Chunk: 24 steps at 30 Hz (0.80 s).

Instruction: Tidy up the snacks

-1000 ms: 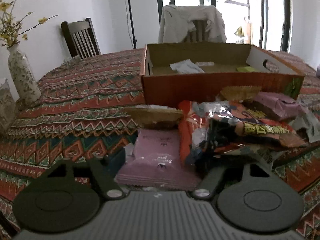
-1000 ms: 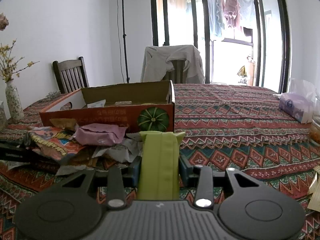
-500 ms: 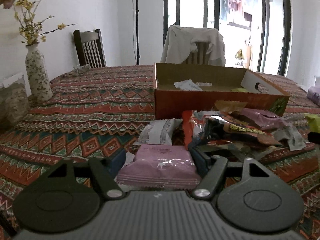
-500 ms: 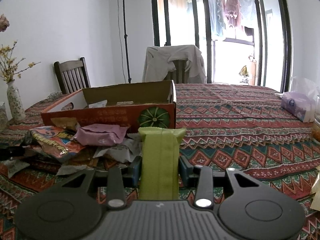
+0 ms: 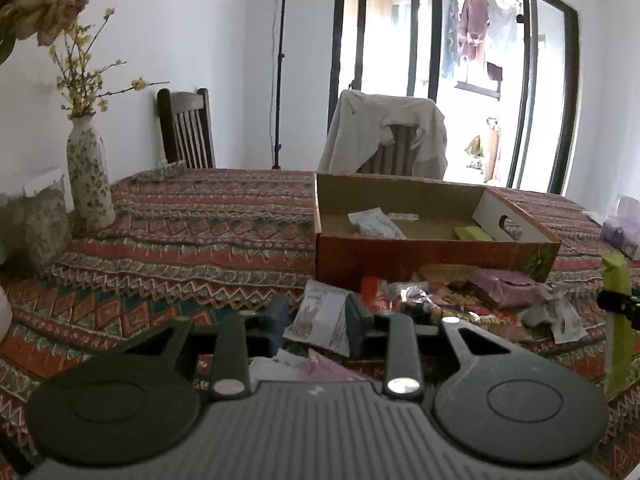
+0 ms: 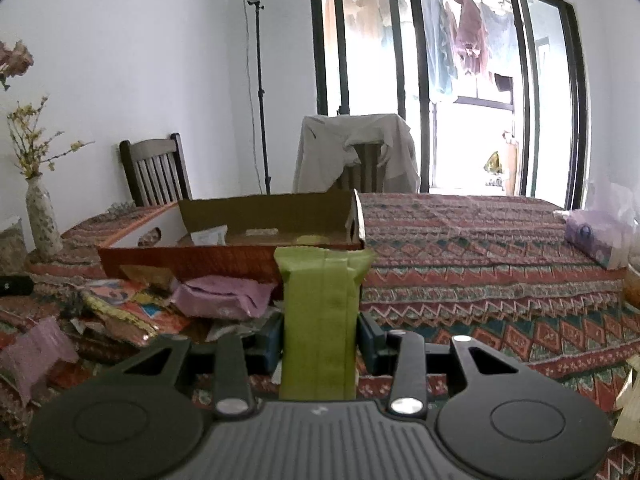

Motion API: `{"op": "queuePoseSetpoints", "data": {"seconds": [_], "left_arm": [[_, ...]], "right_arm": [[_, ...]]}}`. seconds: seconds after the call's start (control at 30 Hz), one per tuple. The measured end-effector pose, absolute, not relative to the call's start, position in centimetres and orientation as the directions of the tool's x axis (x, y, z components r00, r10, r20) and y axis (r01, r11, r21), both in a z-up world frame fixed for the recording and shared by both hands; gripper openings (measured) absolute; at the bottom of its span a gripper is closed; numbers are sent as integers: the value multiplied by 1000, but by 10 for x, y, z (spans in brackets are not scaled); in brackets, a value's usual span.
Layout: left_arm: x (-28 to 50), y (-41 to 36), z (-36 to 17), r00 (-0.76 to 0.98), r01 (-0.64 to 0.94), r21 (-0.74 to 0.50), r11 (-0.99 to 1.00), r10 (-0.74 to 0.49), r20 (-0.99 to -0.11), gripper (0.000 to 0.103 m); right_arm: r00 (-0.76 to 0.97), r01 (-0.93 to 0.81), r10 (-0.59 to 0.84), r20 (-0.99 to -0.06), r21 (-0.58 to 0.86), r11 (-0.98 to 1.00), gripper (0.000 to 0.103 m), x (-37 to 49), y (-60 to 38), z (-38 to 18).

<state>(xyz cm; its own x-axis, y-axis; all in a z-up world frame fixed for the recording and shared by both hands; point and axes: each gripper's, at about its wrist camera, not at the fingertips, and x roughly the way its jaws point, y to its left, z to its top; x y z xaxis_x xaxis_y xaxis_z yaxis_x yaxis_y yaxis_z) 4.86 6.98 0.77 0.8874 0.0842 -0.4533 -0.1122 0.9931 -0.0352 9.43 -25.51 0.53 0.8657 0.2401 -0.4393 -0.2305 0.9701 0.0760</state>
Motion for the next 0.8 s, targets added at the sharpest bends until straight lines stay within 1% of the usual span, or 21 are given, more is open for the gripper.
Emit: {"op": "queuePoseSetpoints", "data": {"seconds": [0.07, 0.1, 0.13, 0.17, 0.2, 0.23, 0.3, 0.4, 0.47, 0.5, 0.57, 0.6, 0.8], "left_arm": [[49, 69, 6, 884, -114, -33, 993, 86, -459, 33], [50, 69, 4, 880, -109, -31, 993, 82, -468, 38], [50, 68, 1, 875, -99, -33, 995, 71, -479, 52], [49, 68, -1, 872, -94, -31, 995, 67, -486, 61], [48, 65, -5, 866, -87, -15, 996, 68, -495, 77], [47, 62, -8, 861, -83, 1, 997, 72, -503, 85], [45, 56, -17, 846, -63, 20, 998, 64, -530, 89], [46, 51, -32, 811, -48, 43, 998, 64, -581, 89], [47, 49, -41, 795, -52, 49, 997, 71, -603, 85], [47, 49, -43, 790, -58, 51, 997, 77, -608, 77], [45, 48, -47, 792, -63, 62, 996, 88, -604, 71], [43, 47, -46, 798, -61, 71, 996, 92, -595, 62], [34, 48, -37, 831, -70, 54, 996, 88, -550, 62]], "right_arm": [[865, -235, 242, -439, 72, 969, 38, 94, -254, 6], [864, -235, 242, -441, 72, 969, 38, 94, -253, 6], [864, -235, 243, -442, 73, 969, 38, 94, -253, 6], [864, -234, 242, -442, 74, 969, 38, 94, -253, 5], [863, -234, 242, -443, 75, 969, 38, 94, -253, 5], [863, -233, 243, -443, 76, 969, 38, 94, -253, 5], [863, -235, 244, -442, 77, 969, 38, 93, -253, 5], [861, -238, 247, -444, 77, 968, 38, 91, -253, 5], [861, -241, 249, -443, 76, 968, 38, 90, -253, 5], [862, -241, 249, -442, 75, 968, 38, 90, -253, 5], [862, -241, 249, -441, 75, 968, 38, 89, -253, 5], [863, -241, 249, -440, 75, 968, 38, 88, -252, 6], [866, -246, 255, -430, 76, 966, 38, 85, -252, 8]]}}
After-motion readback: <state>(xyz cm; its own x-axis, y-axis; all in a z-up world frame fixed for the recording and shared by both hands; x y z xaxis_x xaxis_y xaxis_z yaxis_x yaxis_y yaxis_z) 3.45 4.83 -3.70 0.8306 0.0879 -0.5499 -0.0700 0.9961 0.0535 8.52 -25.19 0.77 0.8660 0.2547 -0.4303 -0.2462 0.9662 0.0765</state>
